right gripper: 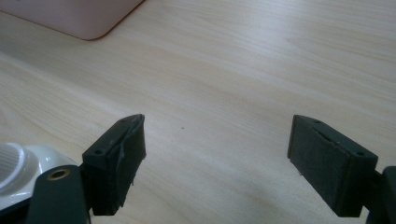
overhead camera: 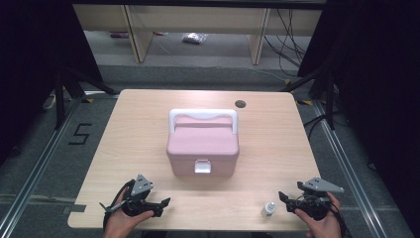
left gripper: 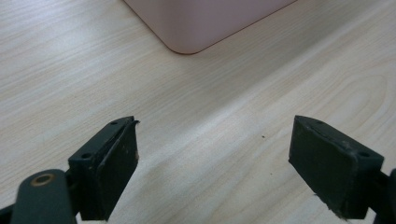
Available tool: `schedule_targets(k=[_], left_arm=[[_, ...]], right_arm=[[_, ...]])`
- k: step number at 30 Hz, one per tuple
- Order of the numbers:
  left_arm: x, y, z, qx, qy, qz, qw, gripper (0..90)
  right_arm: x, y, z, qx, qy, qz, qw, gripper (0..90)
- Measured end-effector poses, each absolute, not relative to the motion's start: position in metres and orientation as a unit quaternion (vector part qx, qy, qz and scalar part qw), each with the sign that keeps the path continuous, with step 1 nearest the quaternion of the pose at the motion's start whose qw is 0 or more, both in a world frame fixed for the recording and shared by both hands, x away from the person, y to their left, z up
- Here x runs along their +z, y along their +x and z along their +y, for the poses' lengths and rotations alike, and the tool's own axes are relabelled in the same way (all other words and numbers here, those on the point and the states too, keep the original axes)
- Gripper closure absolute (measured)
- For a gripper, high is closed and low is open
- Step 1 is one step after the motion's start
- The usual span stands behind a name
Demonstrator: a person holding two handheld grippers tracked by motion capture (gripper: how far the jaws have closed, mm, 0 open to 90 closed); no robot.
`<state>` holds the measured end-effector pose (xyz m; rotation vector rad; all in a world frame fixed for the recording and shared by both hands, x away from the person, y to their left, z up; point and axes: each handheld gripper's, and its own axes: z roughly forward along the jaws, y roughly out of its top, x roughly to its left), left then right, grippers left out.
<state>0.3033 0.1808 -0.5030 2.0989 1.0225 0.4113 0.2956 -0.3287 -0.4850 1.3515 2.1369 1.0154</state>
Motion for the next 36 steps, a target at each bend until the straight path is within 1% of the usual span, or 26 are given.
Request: schedule_targets(k=[2, 3, 4, 6, 7, 8, 9, 10, 13, 16, 20, 21, 22, 24, 25, 26, 27, 28, 29, 30, 32, 33, 34, 35, 36], left_arm=[[-0.503, 0.303, 0.181, 0.16, 0.82, 0.401, 0.376, 15.2], [-0.504, 0.304, 0.181, 0.162, 0.816, 0.406, 0.378, 15.3], [-0.504, 0.304, 0.181, 0.162, 0.816, 0.406, 0.378, 15.3], [-0.503, 0.305, 0.183, 0.15, 0.807, 0.416, 0.39, 15.3], [-0.502, 0.305, 0.184, 0.149, 0.805, 0.418, 0.394, 15.3], [-0.502, 0.305, 0.184, 0.149, 0.805, 0.418, 0.394, 15.3], [-0.501, 0.305, 0.184, 0.149, 0.805, 0.417, 0.394, 15.3], [-0.5, 0.306, 0.184, 0.155, 0.804, 0.416, 0.397, 15.4], [-0.499, 0.308, 0.185, 0.152, 0.797, 0.426, 0.4, 15.4], [-0.497, 0.313, 0.188, 0.151, 0.8, 0.423, 0.397, 15.5], [-0.49, 0.323, 0.19, 0.162, 0.791, 0.435, 0.399, 15.5], [-0.488, 0.327, 0.191, 0.166, 0.792, 0.435, 0.395, 15.6], [-0.488, 0.327, 0.191, 0.166, 0.792, 0.435, 0.395, 15.6], [-0.483, 0.339, 0.192, 0.172, 0.793, 0.439, 0.386, 15.8], [-0.483, 0.339, 0.192, 0.172, 0.793, 0.439, 0.386, 16.3], [-0.483, 0.342, 0.192, 0.176, 0.789, 0.445, 0.385, 16.5], [-0.481, 0.347, 0.194, 0.18, 0.792, 0.445, 0.378, 16.5], [-0.479, 0.355, 0.197, 0.184, 0.792, 0.444, 0.376, 16.7], [-0.478, 0.357, 0.197, 0.188, 0.781, 0.456, 0.381, 16.7], [-0.476, 0.361, 0.2, 0.191, 0.79, 0.448, 0.372, 16.8], [-0.476, 0.367, 0.201, 0.191, 0.784, 0.457, 0.375, 17.4], [-0.476, 0.37, 0.201, 0.19, 0.782, 0.459, 0.376, 18.1], [-0.476, 0.37, 0.201, 0.19, 0.782, 0.459, 0.376, 18.8], [-0.474, 0.376, 0.203, 0.196, 0.784, 0.457, 0.371, 21.0], [-0.474, 0.38, 0.204, 0.195, 0.777, 0.463, 0.379, 24.6]], right_arm=[[-0.485, 0.296, -0.329, 0.366, 0.488, 0.766, 0.201, 20.1], [-0.486, 0.297, -0.33, 0.37, 0.487, 0.765, 0.2, 22.7], [-0.486, 0.297, -0.33, 0.37, 0.487, 0.765, 0.2, 22.7], [-0.485, 0.298, -0.331, 0.368, 0.494, 0.763, 0.198, 23.8], [-0.485, 0.299, -0.333, 0.37, 0.486, 0.763, 0.21, 23.7], [-0.485, 0.299, -0.333, 0.37, 0.486, 0.763, 0.21, 23.7], [-0.485, 0.3, -0.334, 0.37, 0.486, 0.765, 0.203, 22.9], [-0.484, 0.303, -0.336, 0.384, 0.493, 0.757, 0.189, 18.4], [-0.481, 0.305, -0.337, 0.389, 0.496, 0.754, 0.187, 15.3], [-0.478, 0.311, -0.34, 0.414, 0.471, 0.759, 0.177, 16.0], [-0.471, 0.319, -0.339, 0.408, 0.476, 0.757, 0.186, 16.4], [-0.47, 0.321, -0.338, 0.41, 0.477, 0.756, 0.18, 17.4], [-0.467, 0.327, -0.339, 0.409, 0.456, 0.766, 0.195, 18.6], [-0.464, 0.334, -0.337, 0.412, 0.451, 0.767, 0.197, 21.6], [-0.464, 0.334, -0.337, 0.412, 0.451, 0.767, 0.197, 21.6], [-0.461, 0.342, -0.334, 0.417, 0.447, 0.767, 0.194, 24.5], [-0.461, 0.342, -0.334, 0.417, 0.447, 0.767, 0.194, 24.5], [-0.458, 0.35, -0.332, 0.417, 0.445, 0.768, 0.194, 27.2], [-0.457, 0.354, -0.33, 0.421, 0.445, 0.767, 0.19, 28.1], [-0.455, 0.358, -0.329, 0.42, 0.443, 0.768, 0.195, 29.6], [-0.453, 0.366, -0.325, 0.414, 0.443, 0.769, 0.2, 33.9], [-0.452, 0.37, -0.323, 0.413, 0.441, 0.771, 0.199, 36.3], [-0.452, 0.37, -0.323, 0.413, 0.441, 0.771, 0.199, 36.3], [-0.451, 0.378, -0.317, 0.417, 0.433, 0.776, 0.191, 42.0], [-0.451, 0.381, -0.314, 0.417, 0.424, 0.782, 0.186, 44.7]])
